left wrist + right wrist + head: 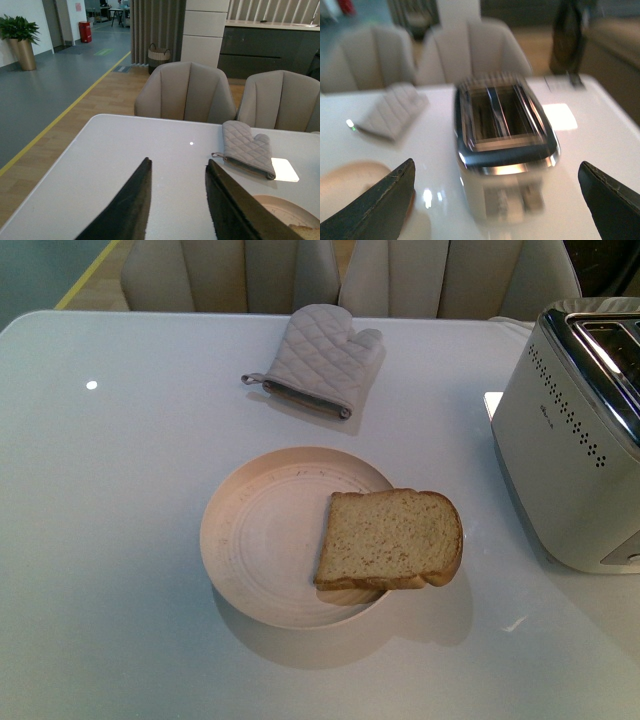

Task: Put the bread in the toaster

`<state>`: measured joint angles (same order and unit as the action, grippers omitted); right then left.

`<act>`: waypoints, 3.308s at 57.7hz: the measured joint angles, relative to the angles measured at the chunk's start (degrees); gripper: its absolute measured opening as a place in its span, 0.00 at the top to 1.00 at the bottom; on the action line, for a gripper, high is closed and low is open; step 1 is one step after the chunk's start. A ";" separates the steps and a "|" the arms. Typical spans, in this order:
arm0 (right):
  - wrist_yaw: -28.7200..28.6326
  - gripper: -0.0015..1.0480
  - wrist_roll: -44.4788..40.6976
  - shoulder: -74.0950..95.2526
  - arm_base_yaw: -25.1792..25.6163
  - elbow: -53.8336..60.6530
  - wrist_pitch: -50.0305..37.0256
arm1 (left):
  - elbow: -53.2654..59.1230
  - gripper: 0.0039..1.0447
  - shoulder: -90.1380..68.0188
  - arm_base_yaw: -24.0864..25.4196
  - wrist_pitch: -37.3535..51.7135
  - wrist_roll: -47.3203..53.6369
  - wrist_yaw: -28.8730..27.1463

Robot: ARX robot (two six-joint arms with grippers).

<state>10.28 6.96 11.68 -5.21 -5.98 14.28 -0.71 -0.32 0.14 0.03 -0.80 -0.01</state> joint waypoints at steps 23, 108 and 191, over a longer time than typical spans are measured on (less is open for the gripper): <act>-8.02 0.09 13.18 42.56 -9.35 -9.35 -26.29 | 0.00 0.07 0.00 0.00 -0.02 0.15 0.00; -20.59 0.13 37.92 113.85 -14.12 -35.82 -44.98 | 0.00 0.07 0.00 0.00 -0.02 0.15 0.00; -12.79 0.96 -12.31 67.32 7.02 -44.85 -21.35 | 0.00 0.07 0.00 0.00 0.00 0.15 0.00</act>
<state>-2.50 -5.34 79.00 1.80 -50.83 -7.07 -0.71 -0.32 0.14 0.03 -0.64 -0.01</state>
